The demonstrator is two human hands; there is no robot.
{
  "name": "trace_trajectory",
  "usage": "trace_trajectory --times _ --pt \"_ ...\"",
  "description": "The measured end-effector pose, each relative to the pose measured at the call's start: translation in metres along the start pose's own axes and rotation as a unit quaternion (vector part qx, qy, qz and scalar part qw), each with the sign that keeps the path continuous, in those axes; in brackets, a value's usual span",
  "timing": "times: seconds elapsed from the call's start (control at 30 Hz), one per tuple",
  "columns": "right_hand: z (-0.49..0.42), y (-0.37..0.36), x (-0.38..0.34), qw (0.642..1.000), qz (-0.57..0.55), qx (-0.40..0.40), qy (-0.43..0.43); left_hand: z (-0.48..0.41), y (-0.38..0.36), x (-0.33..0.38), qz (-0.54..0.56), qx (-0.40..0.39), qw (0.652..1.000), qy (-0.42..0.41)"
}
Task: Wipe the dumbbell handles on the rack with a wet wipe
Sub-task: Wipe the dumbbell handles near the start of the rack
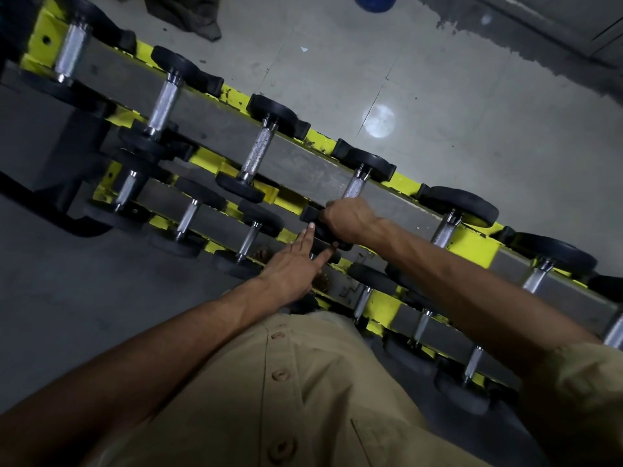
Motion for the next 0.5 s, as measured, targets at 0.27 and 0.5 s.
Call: trace_trajectory --times 0.27,0.5 --pt "0.052 -0.036 -0.011 0.918 -0.223 0.303 -0.124 0.003 0.002 0.002 0.008 -0.005 1.000 0.002" --pt "0.044 -0.069 -0.017 0.802 -0.403 0.287 -0.334 0.006 0.009 0.001 -0.002 -0.011 1.000 -0.001"
Point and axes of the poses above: each hand's wrist, its own z-axis away from the middle knuckle, its own y-axis out of the back of the hand, x = y × z, the point moved 2 cm from there along -z, towards the middle knuckle, and after that the axes turned 14 degrees about y, right-handed, at the moved point
